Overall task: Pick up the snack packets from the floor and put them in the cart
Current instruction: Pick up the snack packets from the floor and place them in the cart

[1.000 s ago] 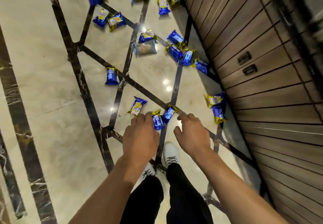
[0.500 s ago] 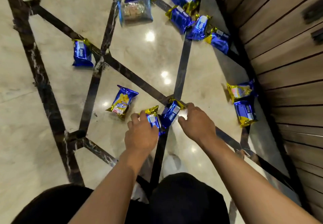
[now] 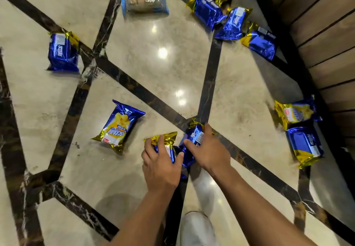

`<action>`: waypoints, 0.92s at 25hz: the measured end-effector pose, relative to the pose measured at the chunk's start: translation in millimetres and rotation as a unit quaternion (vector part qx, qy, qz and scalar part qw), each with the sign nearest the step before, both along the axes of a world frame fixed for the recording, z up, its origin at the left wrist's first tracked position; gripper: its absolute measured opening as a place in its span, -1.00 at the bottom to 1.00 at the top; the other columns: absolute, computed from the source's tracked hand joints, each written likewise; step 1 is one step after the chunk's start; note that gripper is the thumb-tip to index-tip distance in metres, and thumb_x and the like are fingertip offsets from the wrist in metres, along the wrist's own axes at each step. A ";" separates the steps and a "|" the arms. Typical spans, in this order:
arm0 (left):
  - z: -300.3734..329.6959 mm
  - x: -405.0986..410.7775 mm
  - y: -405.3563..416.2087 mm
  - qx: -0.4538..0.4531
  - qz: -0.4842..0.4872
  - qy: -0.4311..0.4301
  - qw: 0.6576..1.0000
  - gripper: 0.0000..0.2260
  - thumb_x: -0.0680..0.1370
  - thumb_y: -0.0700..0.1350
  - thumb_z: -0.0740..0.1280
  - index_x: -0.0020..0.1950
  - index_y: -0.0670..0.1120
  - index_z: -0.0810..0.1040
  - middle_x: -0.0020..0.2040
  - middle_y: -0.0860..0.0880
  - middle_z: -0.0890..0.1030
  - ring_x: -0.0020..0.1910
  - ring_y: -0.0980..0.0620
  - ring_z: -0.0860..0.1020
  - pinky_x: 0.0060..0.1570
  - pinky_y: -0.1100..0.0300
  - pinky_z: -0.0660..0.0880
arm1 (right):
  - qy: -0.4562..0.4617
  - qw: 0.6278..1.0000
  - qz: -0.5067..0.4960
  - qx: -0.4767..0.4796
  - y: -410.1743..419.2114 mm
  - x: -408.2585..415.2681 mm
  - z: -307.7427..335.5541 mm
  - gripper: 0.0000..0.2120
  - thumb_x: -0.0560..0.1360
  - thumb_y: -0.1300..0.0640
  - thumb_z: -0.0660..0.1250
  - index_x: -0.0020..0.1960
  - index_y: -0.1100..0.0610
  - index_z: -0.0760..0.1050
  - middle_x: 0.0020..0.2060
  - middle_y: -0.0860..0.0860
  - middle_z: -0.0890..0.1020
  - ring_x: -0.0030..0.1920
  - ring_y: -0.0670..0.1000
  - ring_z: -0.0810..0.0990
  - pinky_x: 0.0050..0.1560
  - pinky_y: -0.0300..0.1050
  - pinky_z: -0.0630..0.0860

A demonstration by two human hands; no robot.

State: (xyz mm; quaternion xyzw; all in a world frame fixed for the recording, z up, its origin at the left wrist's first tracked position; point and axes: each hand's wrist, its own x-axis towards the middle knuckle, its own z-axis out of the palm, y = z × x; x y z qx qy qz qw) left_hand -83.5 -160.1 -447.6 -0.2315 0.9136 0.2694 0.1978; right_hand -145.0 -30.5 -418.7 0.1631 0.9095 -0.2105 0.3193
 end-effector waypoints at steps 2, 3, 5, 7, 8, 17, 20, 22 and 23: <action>-8.0 5.7 1.4 0.002 0.003 0.038 0.999 -0.37 0.48 0.17 0.39 0.48 0.04 0.27 0.49 -0.10 0.14 0.36 -0.16 0.27 0.25 -0.11 0.45 | 0.021 1.000 -0.010 0.000 -7.0 4.0 -8.4 -0.09 0.43 -0.37 0.29 0.56 -0.06 -0.10 0.31 0.06 0.52 0.22 0.15 0.56 0.06 0.03 0.51; -9.5 9.2 0.4 0.005 0.003 0.053 0.999 -0.37 0.46 0.12 0.42 0.46 0.03 0.29 0.48 -0.11 0.17 0.33 -0.17 0.29 0.23 -0.11 0.47 | 0.026 0.999 -0.021 -0.010 -10.2 6.0 -11.0 -0.07 0.40 -0.39 0.31 0.54 -0.09 -0.11 0.31 0.06 0.51 0.21 0.15 0.57 0.05 0.03 0.52; -10.9 14.0 -3.8 0.019 -0.004 0.075 0.997 -0.37 0.40 0.03 0.44 0.44 0.02 0.32 0.45 -0.12 0.20 0.29 -0.16 0.32 0.21 -0.12 0.47 | 0.034 0.998 -0.047 -0.035 -14.8 9.1 -15.0 -0.07 0.37 -0.33 0.38 0.52 -0.13 -0.08 0.32 0.08 0.48 0.17 0.16 0.58 0.02 0.03 0.53; -13.5 14.8 -9.4 0.034 -0.006 0.090 0.995 -0.37 0.36 -0.04 0.43 0.41 0.01 0.35 0.43 -0.10 0.22 0.25 -0.15 0.34 0.18 -0.13 0.48 | 0.042 0.996 -0.056 -0.049 -17.3 8.5 -17.2 -0.15 0.38 -0.18 0.42 0.49 -0.13 -0.01 0.30 0.11 0.45 0.11 0.16 0.59 -0.04 -0.01 0.51; -15.0 14.1 -11.3 0.044 -0.003 0.092 0.995 -0.38 0.35 -0.07 0.43 0.40 0.01 0.36 0.42 -0.09 0.23 0.23 -0.15 0.35 0.17 -0.14 0.48 | 0.043 0.996 -0.053 -0.051 -18.2 7.5 -17.6 -0.18 0.39 -0.11 0.42 0.49 -0.13 0.02 0.30 0.12 0.43 0.10 0.16 0.59 -0.07 -0.03 0.50; 61.1 -16.0 -33.5 0.123 0.060 0.110 0.985 -0.37 0.45 -0.22 0.47 0.44 0.12 0.35 0.54 0.08 -0.03 0.48 -0.05 0.26 0.40 0.10 0.36 | 0.095 0.993 -0.006 -0.070 -19.5 -4.5 59.3 -0.25 0.39 0.00 0.40 0.48 -0.17 0.12 0.10 0.09 0.50 0.03 0.10 0.56 -0.10 -0.11 0.45; 149.8 -22.2 -42.2 0.160 0.102 0.110 0.976 -0.38 0.48 -0.24 0.45 0.47 0.12 0.36 0.55 0.02 0.02 0.48 0.01 0.26 0.38 0.26 0.27 | 0.107 0.992 0.014 -0.072 -17.3 -10.3 138.0 -0.18 0.38 0.01 0.43 0.51 -0.18 0.08 0.02 0.07 0.52 -0.04 0.08 0.57 -0.07 -0.07 0.53; 222.9 -22.7 -47.0 0.180 0.122 0.091 0.972 -0.37 0.49 -0.23 0.45 0.50 0.10 0.33 0.46 -0.02 0.24 0.40 0.06 0.34 0.28 0.39 0.25 | 0.120 0.988 0.023 -0.094 -17.8 -10.6 204.2 -0.19 0.37 0.03 0.42 0.49 -0.18 0.09 -0.03 0.05 0.58 -0.09 0.09 0.59 -0.10 -0.02 0.57; 260.8 -22.0 -48.9 0.187 0.128 0.089 0.970 -0.37 0.50 -0.22 0.44 0.50 0.10 0.32 0.38 0.01 0.33 0.33 0.10 0.38 0.21 0.44 0.24 | 0.123 0.987 0.030 -0.104 -19.3 -10.3 241.3 -0.21 0.36 0.03 0.41 0.48 -0.19 0.10 -0.06 0.04 0.60 -0.11 0.09 0.60 -0.12 0.00 0.57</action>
